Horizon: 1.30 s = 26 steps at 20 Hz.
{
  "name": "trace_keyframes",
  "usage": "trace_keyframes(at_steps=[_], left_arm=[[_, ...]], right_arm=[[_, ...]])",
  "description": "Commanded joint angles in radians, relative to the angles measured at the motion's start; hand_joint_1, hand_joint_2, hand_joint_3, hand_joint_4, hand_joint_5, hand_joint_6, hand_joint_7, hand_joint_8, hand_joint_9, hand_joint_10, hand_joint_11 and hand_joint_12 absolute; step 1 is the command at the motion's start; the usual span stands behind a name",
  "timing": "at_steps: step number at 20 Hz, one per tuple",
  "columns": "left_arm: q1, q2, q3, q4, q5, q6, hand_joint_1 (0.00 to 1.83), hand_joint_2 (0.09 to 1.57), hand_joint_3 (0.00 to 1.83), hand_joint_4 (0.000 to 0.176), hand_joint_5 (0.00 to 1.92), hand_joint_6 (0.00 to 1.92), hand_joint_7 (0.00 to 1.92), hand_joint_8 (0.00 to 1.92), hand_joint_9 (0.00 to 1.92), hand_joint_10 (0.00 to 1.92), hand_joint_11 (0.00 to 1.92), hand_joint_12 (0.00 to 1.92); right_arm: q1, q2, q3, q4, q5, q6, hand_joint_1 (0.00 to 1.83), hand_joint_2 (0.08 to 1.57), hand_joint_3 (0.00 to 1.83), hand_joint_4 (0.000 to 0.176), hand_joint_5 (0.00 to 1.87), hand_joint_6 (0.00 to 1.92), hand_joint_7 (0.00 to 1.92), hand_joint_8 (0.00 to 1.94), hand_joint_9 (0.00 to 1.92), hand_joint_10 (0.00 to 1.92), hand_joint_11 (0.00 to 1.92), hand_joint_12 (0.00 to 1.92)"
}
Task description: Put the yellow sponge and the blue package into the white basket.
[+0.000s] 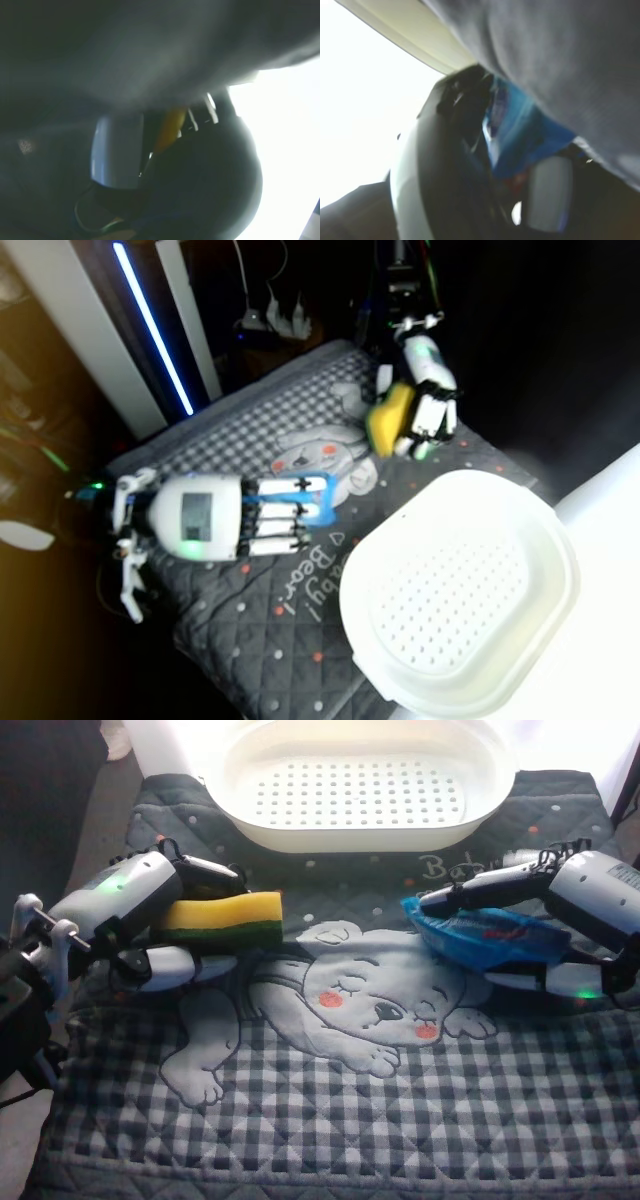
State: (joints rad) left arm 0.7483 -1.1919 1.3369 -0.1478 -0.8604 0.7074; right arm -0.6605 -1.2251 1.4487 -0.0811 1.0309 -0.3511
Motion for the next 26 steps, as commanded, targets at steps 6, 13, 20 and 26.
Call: trace_keyframes(at_steps=[6, 13, 20, 26], left_arm=[[-0.155, 0.073, -0.007, 0.109, -0.070, 0.029, 1.22, 1.12, 0.00, 0.000, 0.97, 0.87, 0.99, 1.09, 0.93, 0.79, 0.57, 1.48], [-0.316, 0.103, 0.015, 0.173, -0.064, 0.049, 1.26, 1.12, 0.00, 0.000, 0.89, 0.91, 1.08, 1.02, 1.22, 0.51, 0.95, 1.29], [-0.523, -0.029, 0.157, 0.245, 0.078, 0.049, 1.27, 1.11, 0.00, 0.000, 0.93, 0.83, 1.08, 1.04, 1.25, 0.38, 0.84, 1.31], [-0.615, -0.258, 0.469, 0.256, 0.276, -0.120, 1.26, 1.14, 0.00, 0.000, 0.87, 0.92, 1.01, 1.17, 1.11, 0.68, 0.88, 1.29]], right_arm=[[0.099, 0.017, 0.021, -0.077, -0.006, -0.009, 1.34, 1.12, 0.00, 0.000, 0.88, 1.03, 0.99, 0.87, 1.05, 0.99, 0.92, 0.92], [0.220, 0.031, 0.039, -0.078, 0.037, -0.009, 1.27, 1.10, 0.00, 0.000, 0.95, 0.79, 1.11, 0.98, 1.36, 0.19, 0.96, 1.08], [0.436, -0.054, 0.216, -0.051, -0.049, -0.009, 1.27, 1.10, 0.00, 0.000, 0.93, 0.87, 1.13, 0.92, 1.32, 0.15, 1.08, 0.76], [0.515, -0.232, 0.466, -0.040, -0.222, 0.054, 1.28, 1.08, 0.00, 0.000, 0.99, 0.76, 1.15, 0.89, 1.43, 0.17, 1.08, 0.99]])
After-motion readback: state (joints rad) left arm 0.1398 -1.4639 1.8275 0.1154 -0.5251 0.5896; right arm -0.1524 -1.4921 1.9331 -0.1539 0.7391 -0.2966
